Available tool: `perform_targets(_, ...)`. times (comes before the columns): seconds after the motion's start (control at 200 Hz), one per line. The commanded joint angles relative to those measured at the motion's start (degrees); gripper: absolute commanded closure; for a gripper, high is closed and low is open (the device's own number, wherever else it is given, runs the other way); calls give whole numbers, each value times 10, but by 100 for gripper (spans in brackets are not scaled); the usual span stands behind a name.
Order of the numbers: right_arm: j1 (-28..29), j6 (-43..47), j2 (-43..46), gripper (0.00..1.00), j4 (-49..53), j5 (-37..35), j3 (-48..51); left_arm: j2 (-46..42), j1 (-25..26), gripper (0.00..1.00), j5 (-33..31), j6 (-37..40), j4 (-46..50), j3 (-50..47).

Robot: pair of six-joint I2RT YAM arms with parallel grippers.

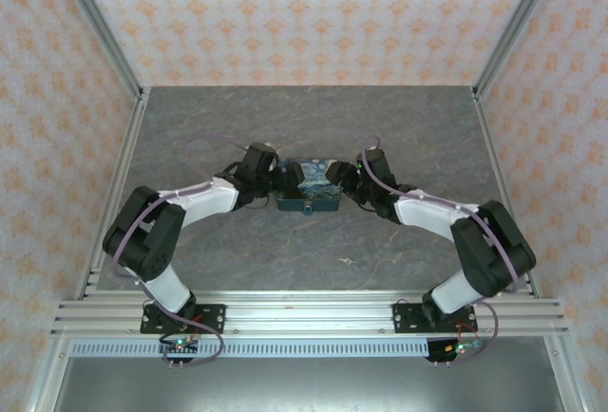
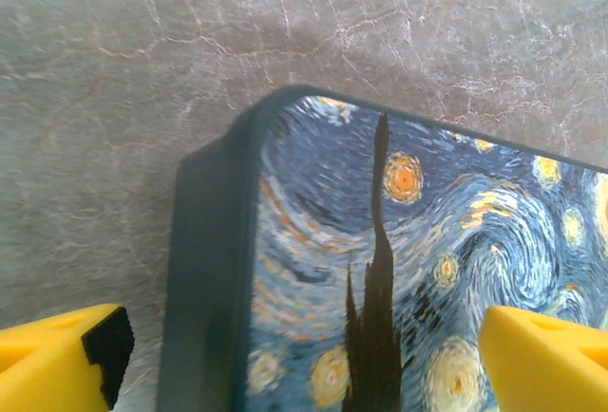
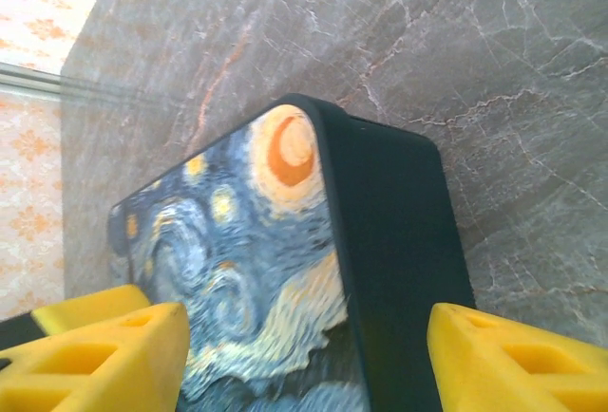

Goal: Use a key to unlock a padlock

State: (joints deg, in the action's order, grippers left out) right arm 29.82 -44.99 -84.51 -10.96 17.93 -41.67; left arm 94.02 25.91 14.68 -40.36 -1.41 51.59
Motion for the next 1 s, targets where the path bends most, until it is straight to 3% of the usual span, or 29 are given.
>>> perform_targets(0.0,-2,18,88,33,66,-19,31,-67,-28,3,7,39,60,15)
perform_targets(0.21,3,97,201,38,228,17,82,-158,-35,0,30,41,126,0)
perform_targets(0.41,62,136,249,39,341,2,104,-232,-26,0,53,-2,113,-59)
perform_targets(0.796,198,192,148,41,428,-83,54,-276,-16,0,48,-6,135,-65)
perform_targets(0.996,234,213,88,42,430,-115,27,-275,-16,0,47,4,147,-56)
